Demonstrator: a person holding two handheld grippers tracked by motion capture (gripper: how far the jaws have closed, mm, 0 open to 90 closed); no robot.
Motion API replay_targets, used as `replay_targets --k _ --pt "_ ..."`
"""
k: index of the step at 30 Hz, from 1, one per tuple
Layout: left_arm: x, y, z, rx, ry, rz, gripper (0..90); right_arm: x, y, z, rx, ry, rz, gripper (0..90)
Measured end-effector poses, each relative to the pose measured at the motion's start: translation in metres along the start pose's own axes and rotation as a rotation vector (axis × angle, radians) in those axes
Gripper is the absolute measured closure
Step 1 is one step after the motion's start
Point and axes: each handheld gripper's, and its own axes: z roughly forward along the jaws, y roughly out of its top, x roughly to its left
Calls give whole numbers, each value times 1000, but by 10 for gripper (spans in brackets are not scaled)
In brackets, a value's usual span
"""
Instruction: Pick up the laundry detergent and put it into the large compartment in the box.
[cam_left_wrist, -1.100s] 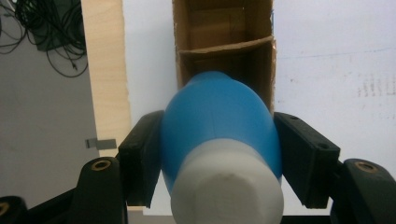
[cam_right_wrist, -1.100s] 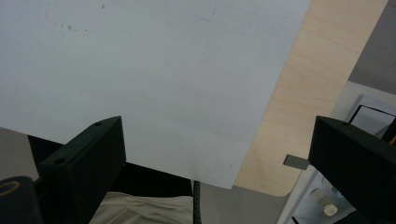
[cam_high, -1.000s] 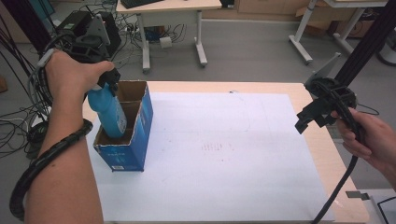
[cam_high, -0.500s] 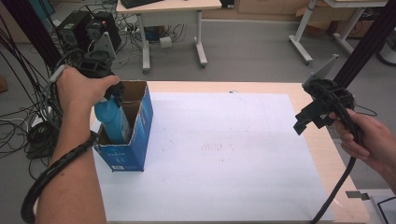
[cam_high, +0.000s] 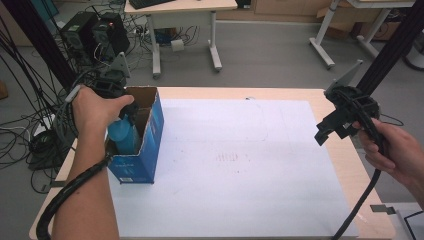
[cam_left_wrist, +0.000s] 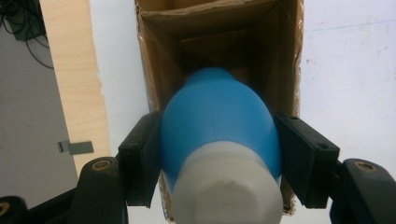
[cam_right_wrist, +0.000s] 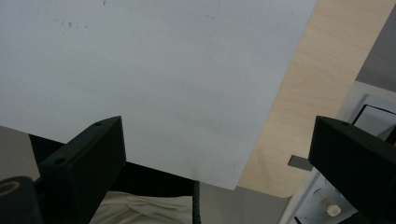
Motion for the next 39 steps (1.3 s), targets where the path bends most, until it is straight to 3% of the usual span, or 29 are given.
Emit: replay_targets --k 15,39 --pt "-7 5 25 19 8 12 372 -3 3 5 7 2 5 41" --pt "-5 9 46 47 12 5 372 -6 5 9 16 -2 10 40"
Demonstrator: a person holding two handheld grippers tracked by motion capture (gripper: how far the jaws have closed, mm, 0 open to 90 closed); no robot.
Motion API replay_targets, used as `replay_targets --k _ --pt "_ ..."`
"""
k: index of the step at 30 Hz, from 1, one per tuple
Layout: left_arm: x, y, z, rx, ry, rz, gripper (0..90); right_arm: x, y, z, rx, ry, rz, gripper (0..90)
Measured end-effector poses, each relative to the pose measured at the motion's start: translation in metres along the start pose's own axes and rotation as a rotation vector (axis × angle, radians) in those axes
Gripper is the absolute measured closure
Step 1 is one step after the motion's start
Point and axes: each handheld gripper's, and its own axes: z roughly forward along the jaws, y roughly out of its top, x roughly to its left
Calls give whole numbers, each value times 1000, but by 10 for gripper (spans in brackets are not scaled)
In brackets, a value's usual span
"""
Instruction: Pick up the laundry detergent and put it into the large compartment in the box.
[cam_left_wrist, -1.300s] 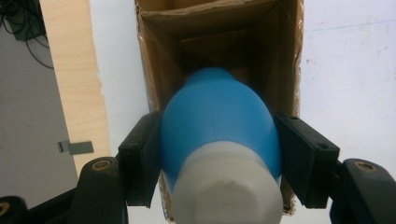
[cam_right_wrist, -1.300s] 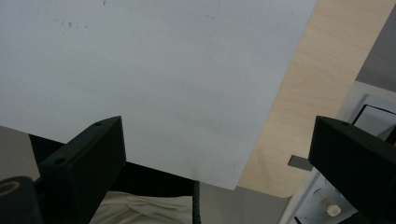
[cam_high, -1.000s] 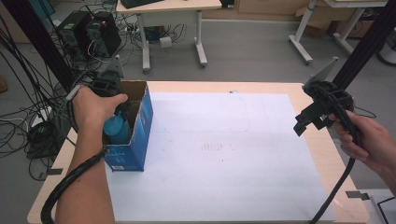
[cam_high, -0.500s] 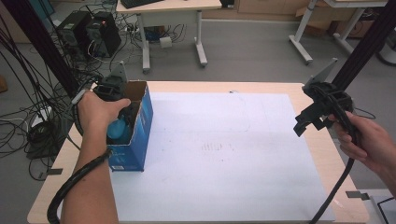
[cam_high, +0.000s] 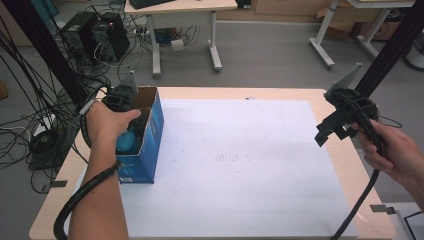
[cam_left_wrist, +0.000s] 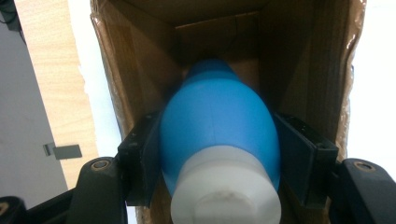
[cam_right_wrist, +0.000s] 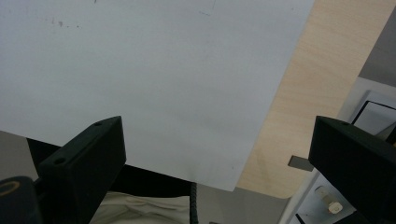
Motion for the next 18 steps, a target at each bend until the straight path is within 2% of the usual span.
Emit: replay_targets --k 14,18 --pt "7 -2 6 -51 -15 -34 369 6 4 2 9 -10 -6 41" --pt "8 0 6 -45 -16 -36 369 6 5 2 11 -11 -6 41"
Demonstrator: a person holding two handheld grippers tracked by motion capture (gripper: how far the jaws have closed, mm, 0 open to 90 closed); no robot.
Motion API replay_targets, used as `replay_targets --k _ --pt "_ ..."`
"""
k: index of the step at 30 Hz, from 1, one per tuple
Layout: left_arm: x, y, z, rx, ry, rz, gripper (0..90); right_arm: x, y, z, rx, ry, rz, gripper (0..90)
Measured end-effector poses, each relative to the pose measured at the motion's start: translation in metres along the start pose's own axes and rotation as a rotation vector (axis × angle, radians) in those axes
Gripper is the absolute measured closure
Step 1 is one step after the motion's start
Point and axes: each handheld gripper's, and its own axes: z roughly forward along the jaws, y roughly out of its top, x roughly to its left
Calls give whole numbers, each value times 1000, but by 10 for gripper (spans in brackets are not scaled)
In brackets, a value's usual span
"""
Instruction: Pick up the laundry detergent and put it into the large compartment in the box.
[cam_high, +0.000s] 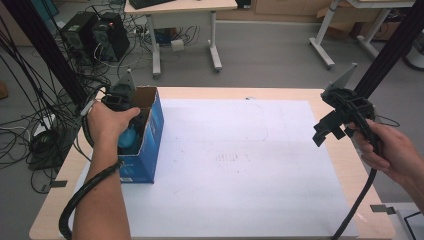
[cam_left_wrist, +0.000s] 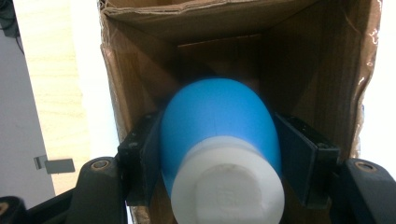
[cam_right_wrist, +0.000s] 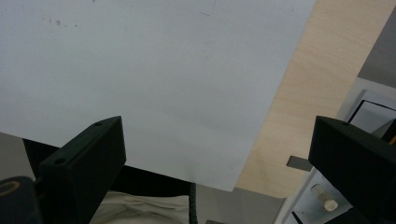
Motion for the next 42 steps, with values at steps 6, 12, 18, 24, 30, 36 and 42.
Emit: replay_targets --k 6,12,18,24,30,36,42 --pt "2 -4 0 -15 -3 -12 368 4 2 1 3 1 -10 41" --pt "0 -5 0 -14 0 -6 355 6 1 1 -1 -3 -17 41" --pt "0 -6 2 -17 -11 -8 286 5 0 1 -1 1 -14 41" --pt "1 -10 -1 -27 -17 -12 254 4 0 3 3 7 -15 41" --pt "0 -15 -7 -39 -12 -13 247 4 -1 2 0 6 -13 41" --pt "1 -20 -18 -56 -8 -14 259 5 -1 2 -3 5 -15 41" --pt "-2 -24 -29 -72 -1 -15 255 7 -2 1 -5 6 -20 41"
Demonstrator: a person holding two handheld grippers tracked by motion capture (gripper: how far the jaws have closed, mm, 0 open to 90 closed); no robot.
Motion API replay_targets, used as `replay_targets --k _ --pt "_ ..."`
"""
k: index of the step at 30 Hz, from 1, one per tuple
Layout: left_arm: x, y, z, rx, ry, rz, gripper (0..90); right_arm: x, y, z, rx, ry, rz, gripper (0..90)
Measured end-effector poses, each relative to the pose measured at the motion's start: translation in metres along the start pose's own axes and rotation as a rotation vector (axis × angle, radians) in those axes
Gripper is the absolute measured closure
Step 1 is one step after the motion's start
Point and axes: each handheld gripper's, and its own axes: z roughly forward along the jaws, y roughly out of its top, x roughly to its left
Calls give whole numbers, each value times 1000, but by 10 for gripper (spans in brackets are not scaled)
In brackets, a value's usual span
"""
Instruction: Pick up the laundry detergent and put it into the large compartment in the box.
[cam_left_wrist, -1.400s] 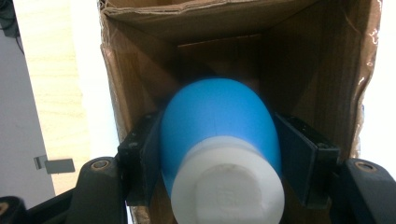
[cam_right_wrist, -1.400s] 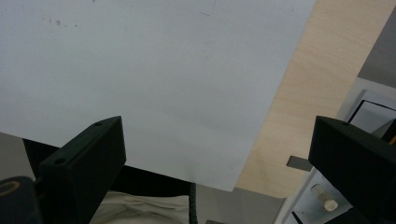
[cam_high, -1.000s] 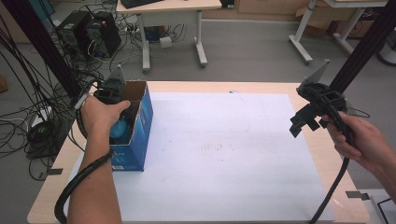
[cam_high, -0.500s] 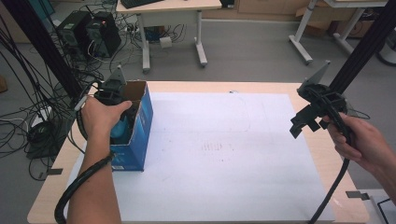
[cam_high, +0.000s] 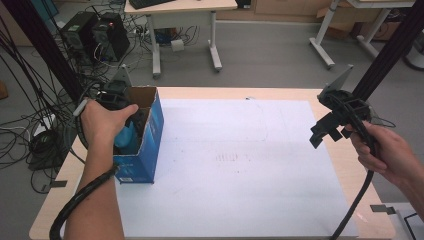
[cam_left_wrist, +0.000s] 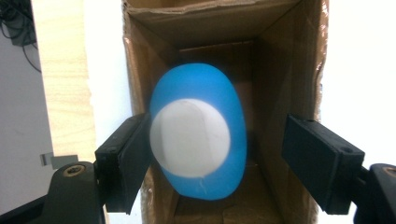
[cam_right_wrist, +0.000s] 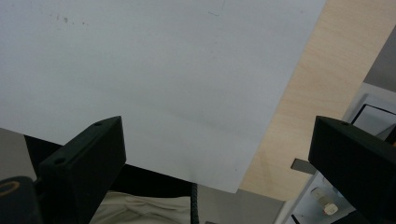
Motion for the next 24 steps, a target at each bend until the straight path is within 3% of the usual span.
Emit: replay_targets --k 9,24 --pt "-5 -6 -20 -23 26 1 237 -1 -5 -3 -12 2 2 41" --pt "-17 -29 -69 -90 41 -3 144 0 -7 -8 -21 6 -1 40"
